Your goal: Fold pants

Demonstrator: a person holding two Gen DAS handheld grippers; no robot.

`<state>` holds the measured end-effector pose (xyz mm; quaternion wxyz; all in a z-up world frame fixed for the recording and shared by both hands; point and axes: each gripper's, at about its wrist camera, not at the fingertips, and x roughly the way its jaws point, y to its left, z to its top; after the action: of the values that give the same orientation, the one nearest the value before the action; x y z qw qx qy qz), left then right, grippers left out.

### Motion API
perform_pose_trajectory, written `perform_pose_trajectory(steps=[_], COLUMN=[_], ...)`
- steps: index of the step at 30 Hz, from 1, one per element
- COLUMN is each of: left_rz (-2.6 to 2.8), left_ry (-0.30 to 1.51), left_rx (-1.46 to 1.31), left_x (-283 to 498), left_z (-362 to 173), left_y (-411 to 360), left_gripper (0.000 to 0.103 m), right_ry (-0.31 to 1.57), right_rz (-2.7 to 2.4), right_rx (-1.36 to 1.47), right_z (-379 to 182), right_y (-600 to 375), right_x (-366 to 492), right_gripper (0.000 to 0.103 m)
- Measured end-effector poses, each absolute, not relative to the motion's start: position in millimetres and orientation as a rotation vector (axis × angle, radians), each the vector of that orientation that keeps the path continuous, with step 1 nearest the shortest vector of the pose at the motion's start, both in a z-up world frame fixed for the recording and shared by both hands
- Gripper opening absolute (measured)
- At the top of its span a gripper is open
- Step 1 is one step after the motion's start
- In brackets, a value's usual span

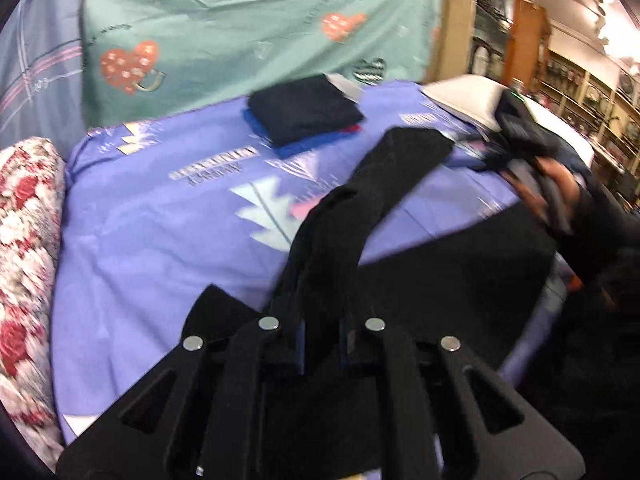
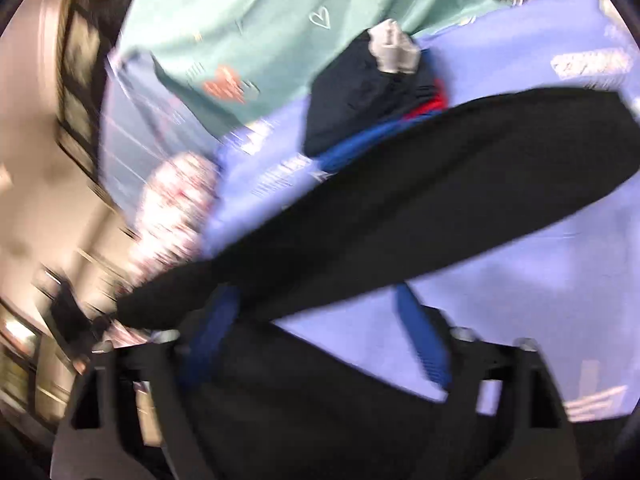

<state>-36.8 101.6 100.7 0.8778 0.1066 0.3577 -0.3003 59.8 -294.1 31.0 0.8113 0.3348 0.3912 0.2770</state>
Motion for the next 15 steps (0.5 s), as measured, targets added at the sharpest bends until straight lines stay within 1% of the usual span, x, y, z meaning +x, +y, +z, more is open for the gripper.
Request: perform_pose_trajectory(steps=[3, 4, 5, 6, 7, 8, 9, 10, 11, 12, 15], left_rz=[-0.648, -0.652, -0.658, -0.662, -0.661, -0.654, -0.624, -0.598, -0.548, -0.527, -0.502], left_ry=[0.780, 0.790, 0.809, 0.831, 0.849, 0.869, 0.898, 0.920, 0.938, 0.935, 0.971], left_rx=[0.200, 0.189, 0.170, 0.159, 0.155, 0.150, 0.140, 0.123, 0.069, 0.027, -0.160], left_x=[-56, -58, -61, -64, -64, -66, -67, -67, -71, -75, -85], left_z=[80, 75, 66, 60, 54, 49, 42, 40, 38, 38, 38], left_y=[100, 102, 104, 105, 106, 107, 109, 113, 123, 131, 164], left_gripper=[0.012, 0.012, 0.012, 0.015, 0.018, 0.021, 0.037, 0.057, 0.081, 0.086, 0.086], right_ry=[0.916, 0.939, 0.972, 1.009, 1.034, 1.039, 1.033, 1.022, 1.012, 1.006, 0.974], right_rz=[0.564, 0.558, 0.566, 0.597, 0.631, 0.642, 0.633, 0.618, 0.612, 0.618, 0.641], right_rx=[0.728, 0.709, 0.691, 0.700, 0.707, 0.692, 0.656, 0.624, 0.605, 0.601, 0.570], right_z=[13, 8, -1, -11, -19, -22, -22, -23, -23, -22, -22], right_y=[-271, -264, -254, -244, -235, -230, -226, -223, -223, -223, -226], right_x=[81, 85, 90, 93, 93, 92, 87, 82, 75, 69, 56], right_gripper=[0.096, 0.092, 0.076, 0.064, 0.037, 0.016, 0.015, 0.014, 0.013, 0.013, 0.013])
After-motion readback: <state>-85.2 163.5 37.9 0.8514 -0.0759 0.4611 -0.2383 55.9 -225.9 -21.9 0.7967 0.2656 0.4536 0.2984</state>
